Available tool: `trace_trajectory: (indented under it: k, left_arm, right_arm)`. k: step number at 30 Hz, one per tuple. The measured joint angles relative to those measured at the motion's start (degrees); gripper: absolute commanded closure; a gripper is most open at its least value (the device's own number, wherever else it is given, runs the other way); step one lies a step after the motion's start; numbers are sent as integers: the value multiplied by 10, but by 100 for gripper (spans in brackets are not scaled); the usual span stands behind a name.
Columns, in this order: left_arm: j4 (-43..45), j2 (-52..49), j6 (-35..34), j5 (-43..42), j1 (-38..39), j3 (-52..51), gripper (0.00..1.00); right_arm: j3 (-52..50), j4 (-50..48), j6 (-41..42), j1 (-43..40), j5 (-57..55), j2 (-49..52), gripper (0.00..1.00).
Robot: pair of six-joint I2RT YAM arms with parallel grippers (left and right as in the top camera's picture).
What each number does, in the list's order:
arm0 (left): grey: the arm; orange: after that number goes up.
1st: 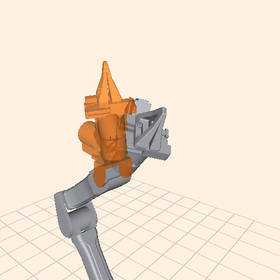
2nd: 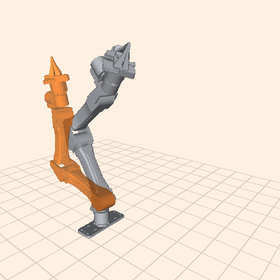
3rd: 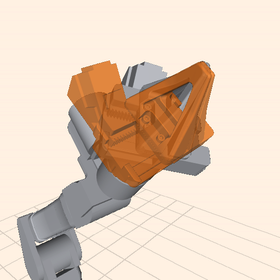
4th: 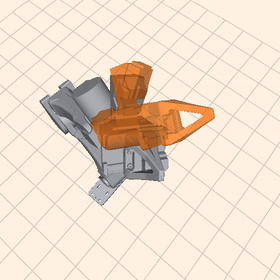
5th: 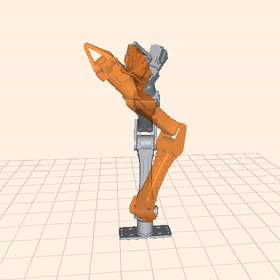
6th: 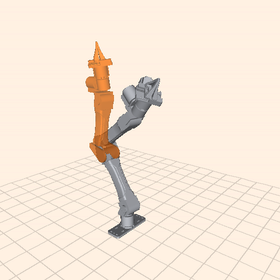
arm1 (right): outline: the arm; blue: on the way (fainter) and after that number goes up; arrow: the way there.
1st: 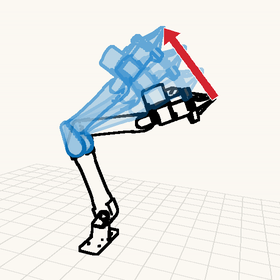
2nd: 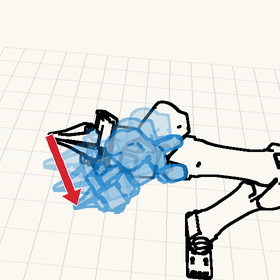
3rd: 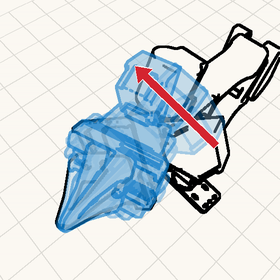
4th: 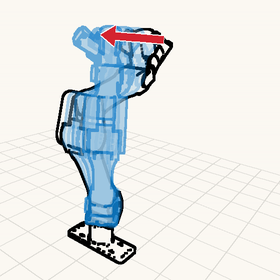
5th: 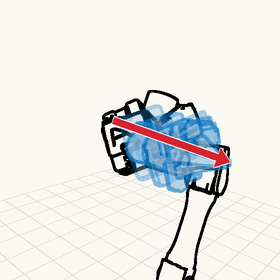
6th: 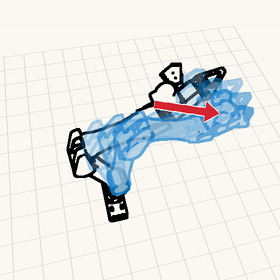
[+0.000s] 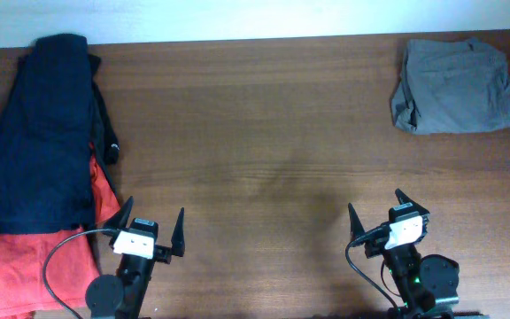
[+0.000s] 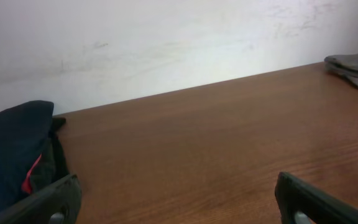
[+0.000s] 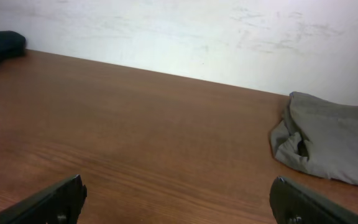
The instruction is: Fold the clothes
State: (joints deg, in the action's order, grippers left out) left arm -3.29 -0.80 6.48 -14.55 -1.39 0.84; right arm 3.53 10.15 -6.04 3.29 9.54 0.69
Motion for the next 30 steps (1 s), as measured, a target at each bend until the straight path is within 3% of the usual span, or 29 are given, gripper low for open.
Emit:
trace_trajectory:
  k: [2, 3, 5, 30]
  left_arm:
    - [-158, 0, -5, 36, 2, 45, 1]
    - [-299, 2, -10, 57, 1, 90, 1]
    - [-363, 0, -16, 87, 2, 87, 1]
    - [-334, 1, -22, 125, 2, 86, 1]
  right_arm:
    - [-12, -46, 16, 1, -34, 10, 1]
    - [-15, -57, 29, 0, -64, 24, 2]
    - [-26, -57, 40, -1, -93, 30, 1]
    - [-28, -61, 59, -1, -128, 32, 1]
